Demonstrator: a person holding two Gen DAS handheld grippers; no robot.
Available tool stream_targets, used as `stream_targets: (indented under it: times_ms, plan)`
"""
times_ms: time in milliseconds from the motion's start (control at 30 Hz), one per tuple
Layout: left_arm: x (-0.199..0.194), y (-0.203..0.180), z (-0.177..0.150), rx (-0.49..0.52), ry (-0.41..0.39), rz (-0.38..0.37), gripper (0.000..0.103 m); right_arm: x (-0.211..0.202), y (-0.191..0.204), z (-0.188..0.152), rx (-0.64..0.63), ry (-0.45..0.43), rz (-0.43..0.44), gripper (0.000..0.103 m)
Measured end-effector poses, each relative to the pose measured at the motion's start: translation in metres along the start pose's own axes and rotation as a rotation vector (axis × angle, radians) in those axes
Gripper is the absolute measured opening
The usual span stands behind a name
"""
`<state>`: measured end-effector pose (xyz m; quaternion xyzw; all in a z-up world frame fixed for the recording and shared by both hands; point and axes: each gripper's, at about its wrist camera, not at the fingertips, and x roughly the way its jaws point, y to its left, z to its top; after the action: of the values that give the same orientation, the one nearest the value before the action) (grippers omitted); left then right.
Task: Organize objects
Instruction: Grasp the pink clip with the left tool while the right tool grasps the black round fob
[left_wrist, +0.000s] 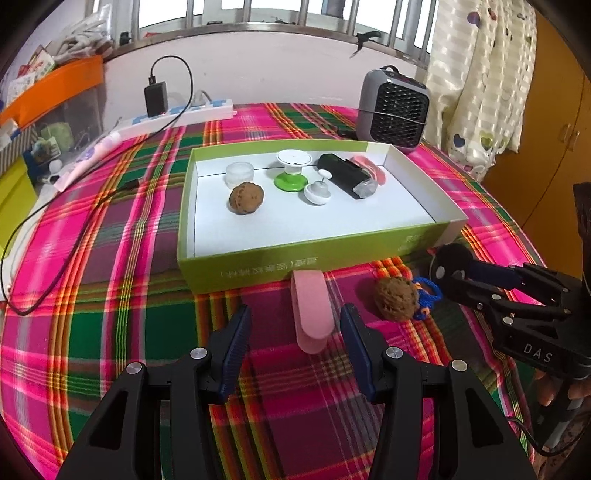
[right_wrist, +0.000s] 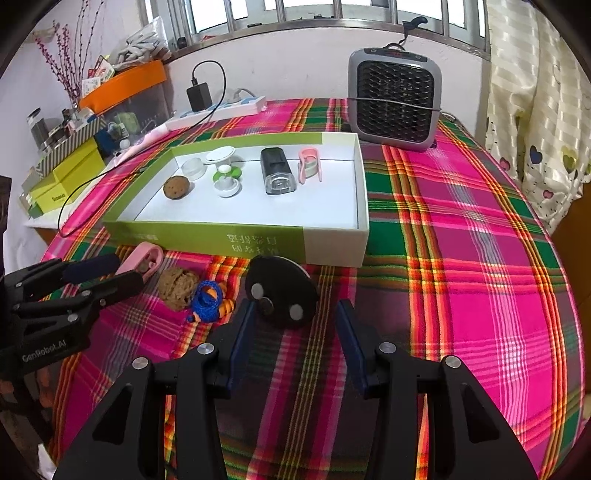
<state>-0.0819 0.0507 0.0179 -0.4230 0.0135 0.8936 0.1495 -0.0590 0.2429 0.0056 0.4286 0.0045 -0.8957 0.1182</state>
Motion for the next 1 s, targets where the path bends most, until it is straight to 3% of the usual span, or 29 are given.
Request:
stream_targets:
  times_ms: [833,1000]
  plan:
    - [0.015,0.004,0.011,0.002,0.001,-0.001,0.048,0.010,0.008,0.005,-0.069,0.016,-0.028,0.049]
    - [0.015,0.006,0.010,-0.005,-0.001,0.007,0.042,0.010,0.010,0.005,-0.072,0.016,-0.033,0.049]
